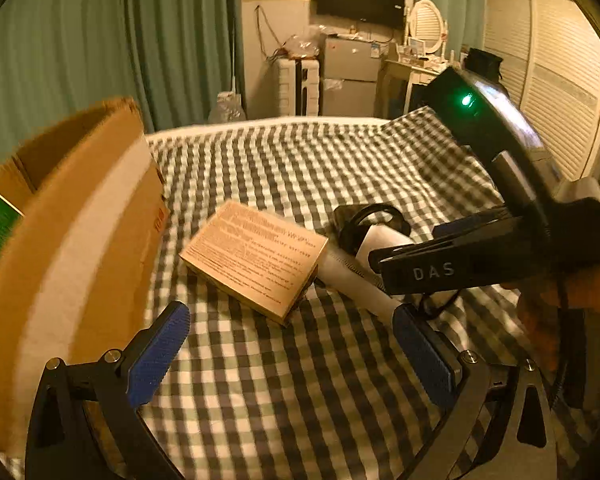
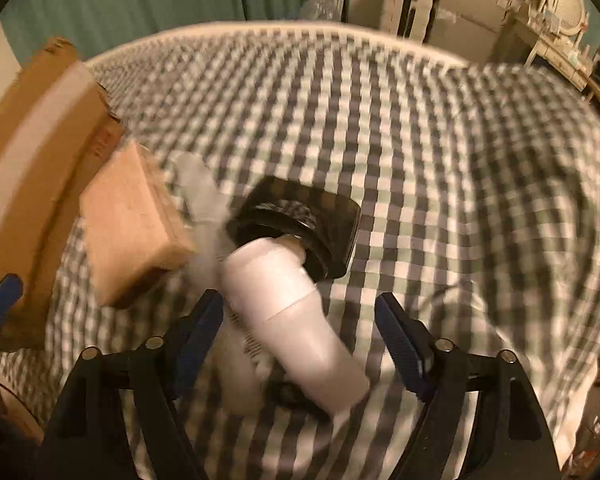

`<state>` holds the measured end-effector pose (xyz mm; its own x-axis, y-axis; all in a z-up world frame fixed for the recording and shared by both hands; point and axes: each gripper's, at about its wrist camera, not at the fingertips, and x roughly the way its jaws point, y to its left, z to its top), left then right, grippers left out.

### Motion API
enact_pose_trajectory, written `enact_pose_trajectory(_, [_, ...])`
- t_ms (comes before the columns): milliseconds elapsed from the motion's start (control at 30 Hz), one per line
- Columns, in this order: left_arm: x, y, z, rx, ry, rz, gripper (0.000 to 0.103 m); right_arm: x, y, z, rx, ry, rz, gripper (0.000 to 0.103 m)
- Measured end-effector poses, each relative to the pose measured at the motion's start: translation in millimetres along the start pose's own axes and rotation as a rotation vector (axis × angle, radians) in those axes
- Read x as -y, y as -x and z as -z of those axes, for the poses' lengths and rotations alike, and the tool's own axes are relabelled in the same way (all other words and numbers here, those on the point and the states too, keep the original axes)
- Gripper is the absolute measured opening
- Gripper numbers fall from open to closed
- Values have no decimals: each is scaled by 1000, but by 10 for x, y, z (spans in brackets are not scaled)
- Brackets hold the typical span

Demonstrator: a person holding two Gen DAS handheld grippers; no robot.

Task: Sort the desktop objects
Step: 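Grasp the white handheld device with the right tool and lift it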

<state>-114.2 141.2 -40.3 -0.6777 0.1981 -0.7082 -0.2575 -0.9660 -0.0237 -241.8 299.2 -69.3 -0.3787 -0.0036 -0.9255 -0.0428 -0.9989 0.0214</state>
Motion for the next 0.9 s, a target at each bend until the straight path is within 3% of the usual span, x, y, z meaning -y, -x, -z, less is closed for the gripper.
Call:
enact_pose_trajectory(33, [-6,-54,20,-9,6,11,103,44,-95,-14,-27,-14,-45,49])
enact_pose_trajectory(133, [52,-170,103,-31,-17,33,103,106,-70,12,-2,-52,-62,49])
enact_pose_trajectory(200, [108,-189,146,-30,-27,51,103,143,117,82,65,-88,-95,49])
enact_pose_trajectory(267, [145,-179,160,-28,-17,96,103,191,289,161,115,-124,-134,49])
enact_pose_trajectory(367, [242,-169,160,-8,-16,163,103,277,530,286,180,-175,-126,49])
enact_pose_trajectory(467, [378,-169,167,0,-70,248,103,451,712,450,237,-262,-140,49])
enact_pose_trajectory(567, [526,-232,243,-44,-163,321,103,617,849,600,276,-339,-161,49])
enact_pose_trajectory(600, [559,-250,270,-51,-186,316,95,665,850,649,284,-360,-181,49])
enact_pose_trajectory(667, [605,-324,327,-80,-215,331,58,677,876,679,285,-372,-199,49])
enact_pose_trajectory(700, [611,-374,349,-108,-217,332,30,676,868,695,279,-375,-202,49])
enact_pose_trajectory(733, [605,-393,361,-118,-216,324,20,668,865,696,278,-376,-204,49])
enact_pose_trajectory(800, [572,-354,367,-106,-211,341,5,678,896,721,282,-379,-216,49])
enact_pose_trajectory(900, [512,-202,361,-78,-209,369,5,687,930,756,290,-391,-221,49])
